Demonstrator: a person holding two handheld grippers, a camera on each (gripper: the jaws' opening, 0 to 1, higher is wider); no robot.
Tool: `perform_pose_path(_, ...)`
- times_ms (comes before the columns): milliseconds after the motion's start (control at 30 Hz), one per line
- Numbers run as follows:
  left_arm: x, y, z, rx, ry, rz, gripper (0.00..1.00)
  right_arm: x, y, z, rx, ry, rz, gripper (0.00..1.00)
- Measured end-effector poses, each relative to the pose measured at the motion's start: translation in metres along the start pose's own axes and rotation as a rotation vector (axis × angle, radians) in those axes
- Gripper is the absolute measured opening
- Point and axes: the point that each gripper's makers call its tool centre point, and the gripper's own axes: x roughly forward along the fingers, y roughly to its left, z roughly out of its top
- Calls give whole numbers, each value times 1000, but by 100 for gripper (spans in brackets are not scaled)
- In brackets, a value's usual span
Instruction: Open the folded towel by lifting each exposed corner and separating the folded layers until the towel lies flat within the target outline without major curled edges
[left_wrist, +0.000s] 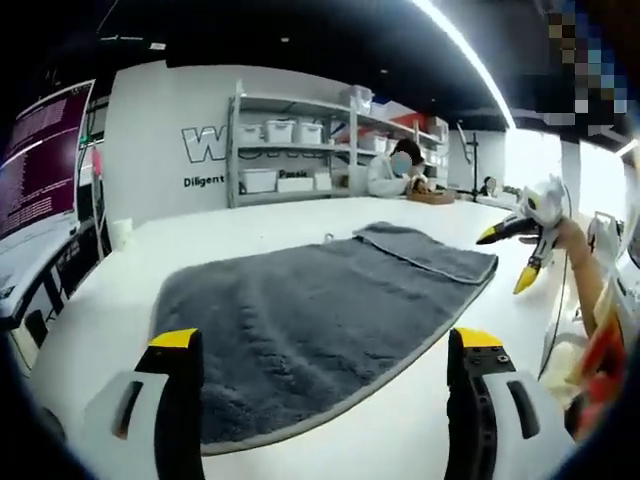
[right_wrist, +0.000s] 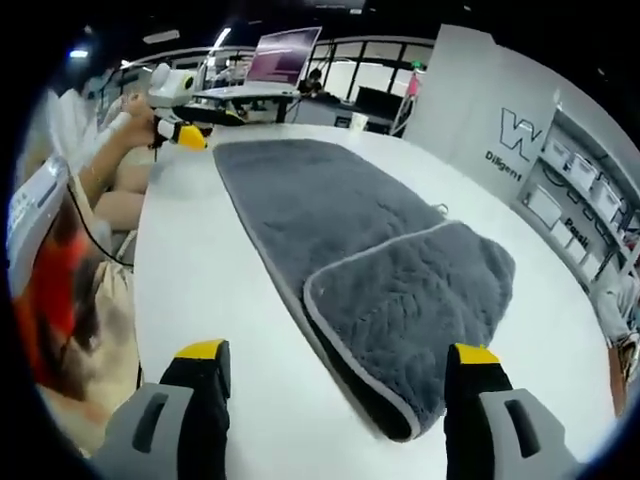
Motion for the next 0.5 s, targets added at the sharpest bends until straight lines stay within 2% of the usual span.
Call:
perform_pose_path(67,2,1,-2,-11,-4,1,100,0,1,9,2,-31,6,75)
perform_pose_path(167,3,3,-8,-29,6,8,100,4,4,22,-2,-62,18,73)
perform_pose_path(233,3,2,-13,-30,30,1,100,8,4,33,-53,-81,1,64)
perform_pose_path(333,2,2,-17,-31,42,-3,100,13,5,44,-56,-99,-5,50)
perform_pose_path(400,2,2,-19,-36,50,-10,100,21,9,49,-68,-98,16,47)
perform_pose_path(500,2,3,-22,-39,58,-13,100,35,13,42,-100,-27,21,42)
